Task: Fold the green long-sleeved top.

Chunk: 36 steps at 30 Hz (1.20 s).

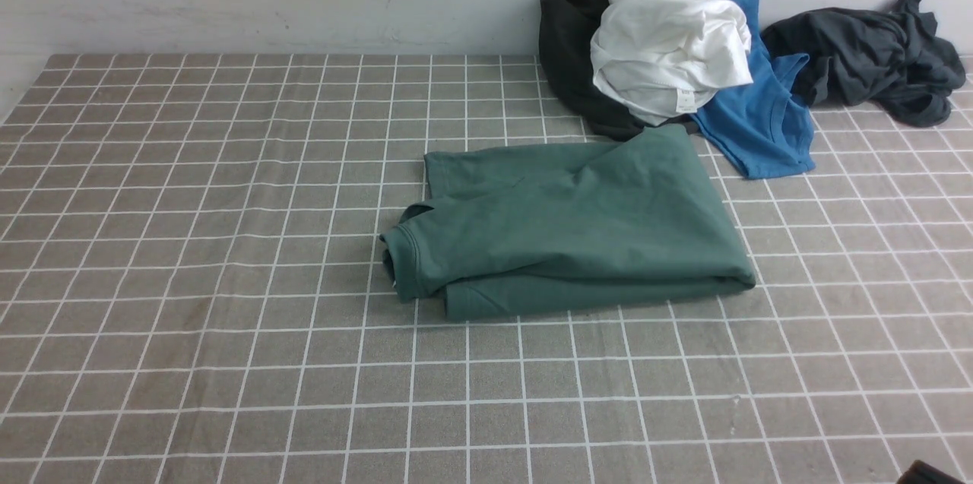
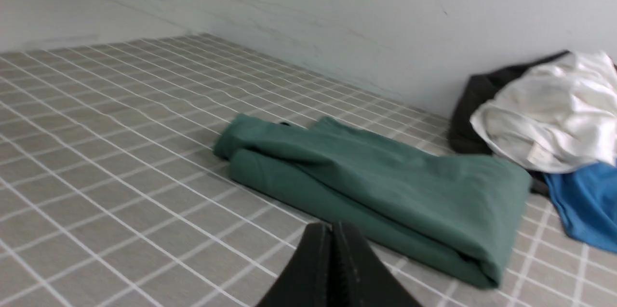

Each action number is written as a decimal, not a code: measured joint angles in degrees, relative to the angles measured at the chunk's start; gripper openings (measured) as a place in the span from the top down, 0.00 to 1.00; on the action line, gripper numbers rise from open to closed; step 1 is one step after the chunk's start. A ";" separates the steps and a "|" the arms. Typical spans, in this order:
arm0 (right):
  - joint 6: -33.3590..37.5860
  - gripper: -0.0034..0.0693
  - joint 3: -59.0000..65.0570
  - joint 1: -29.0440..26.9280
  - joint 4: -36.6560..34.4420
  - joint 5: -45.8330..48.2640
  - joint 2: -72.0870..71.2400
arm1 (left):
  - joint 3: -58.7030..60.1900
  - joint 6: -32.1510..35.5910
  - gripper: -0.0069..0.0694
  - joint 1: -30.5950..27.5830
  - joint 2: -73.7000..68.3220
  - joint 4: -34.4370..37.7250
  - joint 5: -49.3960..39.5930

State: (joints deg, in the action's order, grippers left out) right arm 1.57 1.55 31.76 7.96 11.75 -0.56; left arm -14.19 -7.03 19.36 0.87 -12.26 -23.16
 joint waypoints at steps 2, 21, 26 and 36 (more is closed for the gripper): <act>-0.33 0.97 0.00 -4.21 -1.05 1.40 0.00 | 0.00 0.00 0.92 0.00 0.00 0.05 0.00; -1.09 0.97 -0.09 -29.30 -9.17 8.40 0.00 | 0.00 0.00 0.92 0.00 0.00 0.05 0.00; -1.09 0.97 -0.09 -29.30 -9.30 8.40 0.00 | 0.00 0.00 0.92 0.00 0.00 0.05 0.00; -1.09 0.97 -0.09 -29.30 -9.30 8.45 0.00 | 2.46 0.07 0.92 -0.84 0.02 1.09 1.38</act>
State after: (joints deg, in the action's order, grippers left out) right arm 0.48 1.46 2.46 -1.34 20.20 -0.56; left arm -11.73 -6.95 18.52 0.89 -11.17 -21.78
